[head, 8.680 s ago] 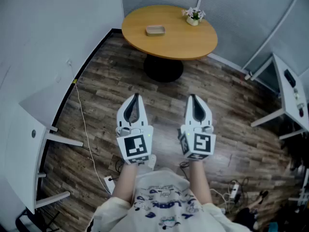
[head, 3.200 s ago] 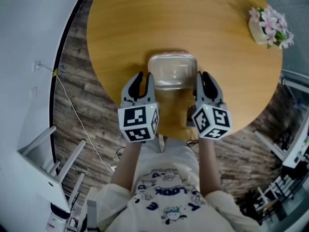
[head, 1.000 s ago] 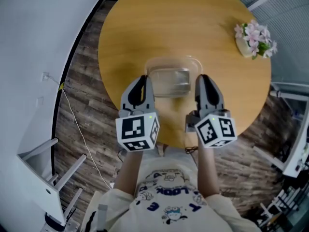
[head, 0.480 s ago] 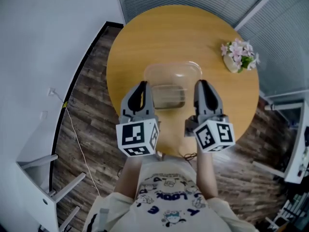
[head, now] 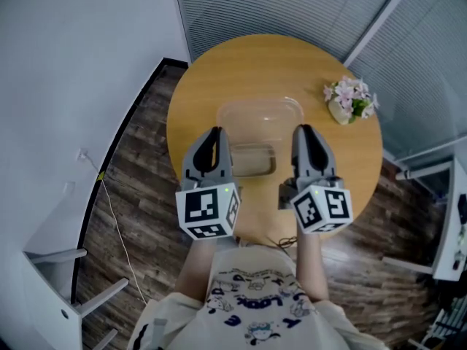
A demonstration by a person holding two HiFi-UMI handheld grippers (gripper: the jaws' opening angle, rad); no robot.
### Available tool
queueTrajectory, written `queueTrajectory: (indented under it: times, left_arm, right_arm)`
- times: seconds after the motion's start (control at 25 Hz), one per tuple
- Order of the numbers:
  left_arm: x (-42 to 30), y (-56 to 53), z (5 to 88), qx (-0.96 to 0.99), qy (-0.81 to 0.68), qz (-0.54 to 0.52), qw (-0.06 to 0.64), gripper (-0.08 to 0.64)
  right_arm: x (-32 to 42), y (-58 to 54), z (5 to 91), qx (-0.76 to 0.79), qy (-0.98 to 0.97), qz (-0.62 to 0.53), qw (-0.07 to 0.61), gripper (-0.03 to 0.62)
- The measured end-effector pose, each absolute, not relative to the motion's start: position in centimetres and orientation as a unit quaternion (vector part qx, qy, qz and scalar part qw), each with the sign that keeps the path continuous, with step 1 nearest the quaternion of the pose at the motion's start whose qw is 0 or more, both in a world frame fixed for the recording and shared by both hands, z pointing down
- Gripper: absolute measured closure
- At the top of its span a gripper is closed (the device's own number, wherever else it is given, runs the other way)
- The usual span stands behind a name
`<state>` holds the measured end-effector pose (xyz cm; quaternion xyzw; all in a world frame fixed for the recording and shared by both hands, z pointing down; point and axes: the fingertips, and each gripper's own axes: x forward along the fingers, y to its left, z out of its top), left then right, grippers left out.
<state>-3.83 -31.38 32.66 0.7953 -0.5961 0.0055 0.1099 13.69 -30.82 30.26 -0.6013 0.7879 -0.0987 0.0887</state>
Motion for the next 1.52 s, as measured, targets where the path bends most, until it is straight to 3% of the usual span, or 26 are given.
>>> queueTrajectory:
  times: [0.6,1.52]
  left_arm:
    - [-3.7,-30.4,28.5,0.796,-0.6,-0.021,0.07,0.537]
    - [-3.1,-29.5,27.9,0.799,-0.598,-0.027,0.065,0.537]
  right_arm:
    - [13.8,-29.9,26.5,-0.596,0.792,-0.065,0.118,0.552]
    - [14.5,-28.9,26.0,-0.599,0.79,-0.057,0.119,0.552]
